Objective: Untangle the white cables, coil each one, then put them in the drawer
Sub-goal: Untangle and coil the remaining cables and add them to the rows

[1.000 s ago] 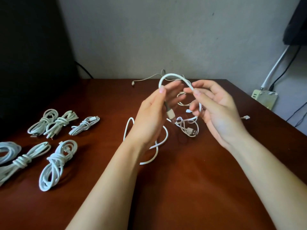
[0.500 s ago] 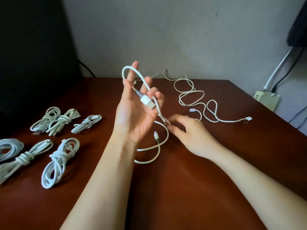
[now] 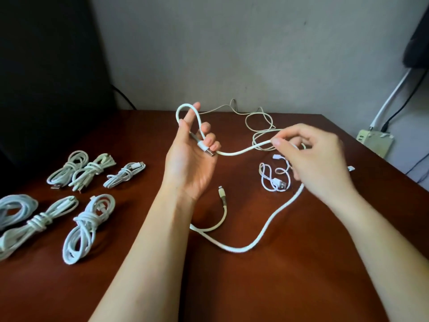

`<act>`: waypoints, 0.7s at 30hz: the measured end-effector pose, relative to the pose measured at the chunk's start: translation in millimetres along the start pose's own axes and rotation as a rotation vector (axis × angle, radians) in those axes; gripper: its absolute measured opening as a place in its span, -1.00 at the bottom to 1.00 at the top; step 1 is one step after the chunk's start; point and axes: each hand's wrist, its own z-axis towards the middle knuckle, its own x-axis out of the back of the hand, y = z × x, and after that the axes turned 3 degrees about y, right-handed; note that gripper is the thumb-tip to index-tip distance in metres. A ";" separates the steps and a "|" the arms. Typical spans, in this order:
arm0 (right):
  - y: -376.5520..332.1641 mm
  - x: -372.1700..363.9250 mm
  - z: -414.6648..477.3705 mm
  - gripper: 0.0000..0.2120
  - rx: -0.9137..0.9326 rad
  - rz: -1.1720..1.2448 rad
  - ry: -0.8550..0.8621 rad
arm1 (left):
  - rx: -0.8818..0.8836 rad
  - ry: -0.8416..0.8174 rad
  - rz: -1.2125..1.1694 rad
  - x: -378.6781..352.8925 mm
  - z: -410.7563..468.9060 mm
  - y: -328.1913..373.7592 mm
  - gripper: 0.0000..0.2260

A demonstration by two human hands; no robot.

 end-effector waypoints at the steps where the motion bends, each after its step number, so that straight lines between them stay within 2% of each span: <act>1: -1.4 0.4 -0.9 -0.88 0.072 -0.060 0.001 | -0.009 0.023 0.005 0.4 0.6 0.4 -0.73; 5: -3.5 -2.2 -7.4 -0.95 0.384 -0.265 -0.087 | -0.094 0.158 0.151 2.8 3.0 1.1 -0.77; 9: -7.6 -6.3 -16.3 -0.95 0.523 -0.268 -0.283 | -0.163 0.226 0.576 6.1 2.0 -5.3 -0.75; 12: -15.8 -9.4 -21.9 -0.96 0.464 -0.098 -0.406 | -0.105 0.169 0.835 8.6 -1.2 -11.8 -0.74; 15: -18.6 -10.5 -23.6 -0.99 0.337 0.053 -0.449 | 0.000 0.067 0.968 8.7 -3.9 -18.1 -0.77; 18: -18.6 -8.4 -20.2 -0.93 0.172 0.223 -0.430 | 0.122 -0.061 1.062 9.8 -5.0 -25.6 -0.77; 21: -17.3 -7.4 -15.4 -0.92 0.063 0.335 -0.330 | 0.250 -0.178 1.018 8.0 -10.2 -29.3 -0.62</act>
